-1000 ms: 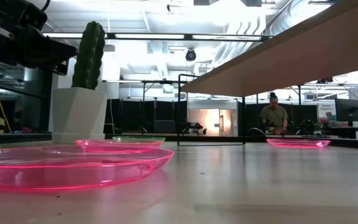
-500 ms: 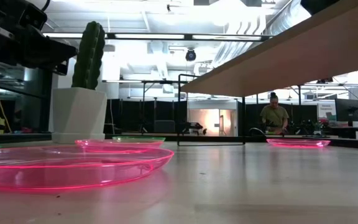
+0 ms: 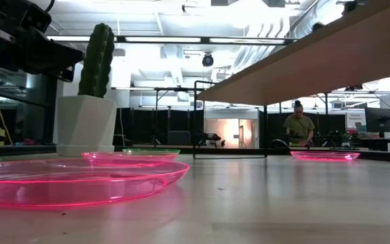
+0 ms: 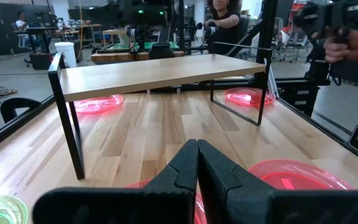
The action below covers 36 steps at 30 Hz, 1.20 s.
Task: Place and stack plates onto a shelf
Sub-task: Put the top right pink plate on the shelf
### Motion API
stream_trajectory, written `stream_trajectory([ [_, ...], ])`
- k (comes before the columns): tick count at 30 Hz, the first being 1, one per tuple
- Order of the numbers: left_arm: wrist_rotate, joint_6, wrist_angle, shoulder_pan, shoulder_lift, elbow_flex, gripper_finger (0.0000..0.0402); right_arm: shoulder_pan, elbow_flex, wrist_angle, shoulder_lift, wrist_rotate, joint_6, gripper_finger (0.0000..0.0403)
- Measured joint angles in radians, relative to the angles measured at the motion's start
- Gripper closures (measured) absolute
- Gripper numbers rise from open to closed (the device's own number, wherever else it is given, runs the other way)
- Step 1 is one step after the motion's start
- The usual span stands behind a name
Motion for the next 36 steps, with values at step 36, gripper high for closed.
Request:
stream_trajectory([
  [36,0.000,0.000,0.000,0.000,0.000,0.000,0.0401,-0.673,0.111,-0.562,0.711,-0.405,0.762,0.0256],
])
